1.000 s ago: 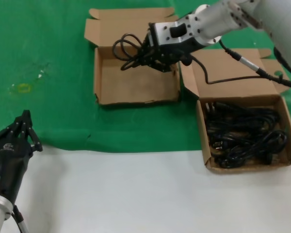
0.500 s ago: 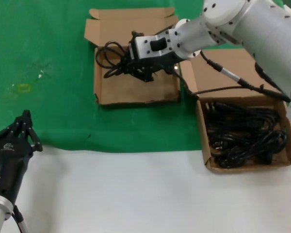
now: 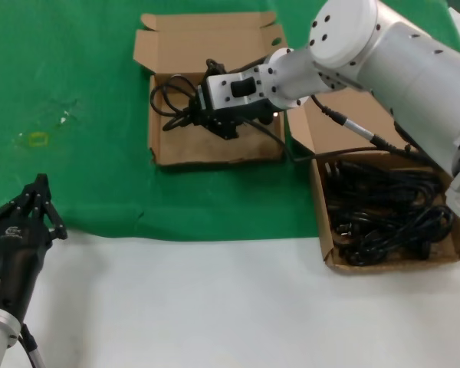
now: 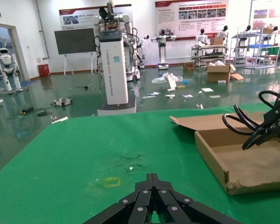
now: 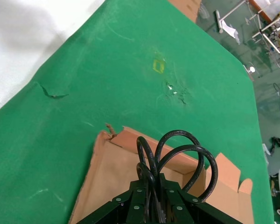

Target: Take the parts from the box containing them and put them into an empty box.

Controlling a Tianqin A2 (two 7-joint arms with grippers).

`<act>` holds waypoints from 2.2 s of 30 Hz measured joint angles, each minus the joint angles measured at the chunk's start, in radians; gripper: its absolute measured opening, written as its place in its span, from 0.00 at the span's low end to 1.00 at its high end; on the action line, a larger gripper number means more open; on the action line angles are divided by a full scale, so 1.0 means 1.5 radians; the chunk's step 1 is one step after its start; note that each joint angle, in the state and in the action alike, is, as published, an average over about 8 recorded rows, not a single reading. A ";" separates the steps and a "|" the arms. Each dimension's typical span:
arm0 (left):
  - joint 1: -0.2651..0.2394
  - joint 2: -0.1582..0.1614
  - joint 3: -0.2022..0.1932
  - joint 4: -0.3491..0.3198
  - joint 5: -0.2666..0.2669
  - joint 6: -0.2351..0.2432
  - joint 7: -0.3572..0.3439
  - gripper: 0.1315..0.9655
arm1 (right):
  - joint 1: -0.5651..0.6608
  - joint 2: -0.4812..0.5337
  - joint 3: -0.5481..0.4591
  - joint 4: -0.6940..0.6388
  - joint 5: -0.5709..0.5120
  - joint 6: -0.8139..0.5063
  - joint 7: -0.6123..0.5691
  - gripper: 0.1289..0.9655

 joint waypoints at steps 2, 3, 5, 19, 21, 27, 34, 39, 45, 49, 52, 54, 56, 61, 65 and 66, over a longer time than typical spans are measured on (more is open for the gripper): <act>0.000 0.000 0.000 0.000 0.000 0.000 0.000 0.01 | -0.001 0.000 0.000 0.001 -0.001 0.006 0.000 0.06; 0.000 0.000 0.000 0.000 0.000 0.000 0.000 0.01 | -0.002 0.000 0.000 0.002 -0.001 0.009 0.000 0.06; 0.000 0.000 0.000 0.000 0.000 0.000 0.000 0.01 | -0.003 0.000 0.000 0.003 -0.001 0.015 -0.001 0.07; 0.000 0.000 0.000 0.000 0.000 0.000 0.000 0.01 | -0.007 0.000 0.000 0.008 0.006 0.032 -0.011 0.18; 0.000 0.000 0.000 0.000 0.000 0.000 0.000 0.01 | -0.006 0.000 0.000 0.008 0.010 0.033 -0.013 0.21; 0.000 0.000 0.000 0.000 0.000 0.000 0.000 0.01 | -0.005 0.000 0.000 0.007 0.016 0.033 -0.016 0.26; 0.000 0.000 0.000 0.000 0.000 0.000 0.000 0.01 | -0.005 0.000 0.000 0.007 0.017 0.033 -0.016 0.42; 0.000 0.000 0.000 0.000 0.000 0.000 0.000 0.03 | -0.008 0.001 0.002 0.009 0.017 0.034 -0.015 0.58; 0.000 0.000 0.000 0.000 0.000 0.000 0.000 0.07 | -0.042 0.008 0.030 0.040 0.018 0.051 -0.004 0.73; 0.000 0.000 0.000 0.000 0.000 0.000 0.000 0.13 | -0.084 0.017 0.063 0.076 0.018 0.070 0.010 0.82; 0.000 0.000 0.000 0.000 0.000 0.000 0.000 0.18 | -0.120 0.024 0.092 0.108 0.019 0.087 0.022 0.87; 0.000 0.000 0.000 0.000 0.000 0.000 0.000 0.22 | -0.145 0.029 0.112 0.130 0.020 0.099 0.031 0.87; 0.000 0.000 0.000 0.000 0.000 0.000 0.000 0.22 | -0.170 0.034 0.132 0.153 0.020 0.111 0.039 0.88; 0.000 0.000 0.000 0.000 0.000 0.000 0.000 0.30 | -0.234 0.048 0.183 0.209 0.022 0.141 0.061 0.95; 0.000 0.000 0.000 0.000 0.000 0.000 0.000 0.42 | -0.285 0.058 0.224 0.254 0.023 0.165 0.078 0.98; 0.000 0.000 0.000 0.000 0.000 0.000 0.000 0.45 | -0.298 0.061 0.234 0.265 0.023 0.171 0.082 0.98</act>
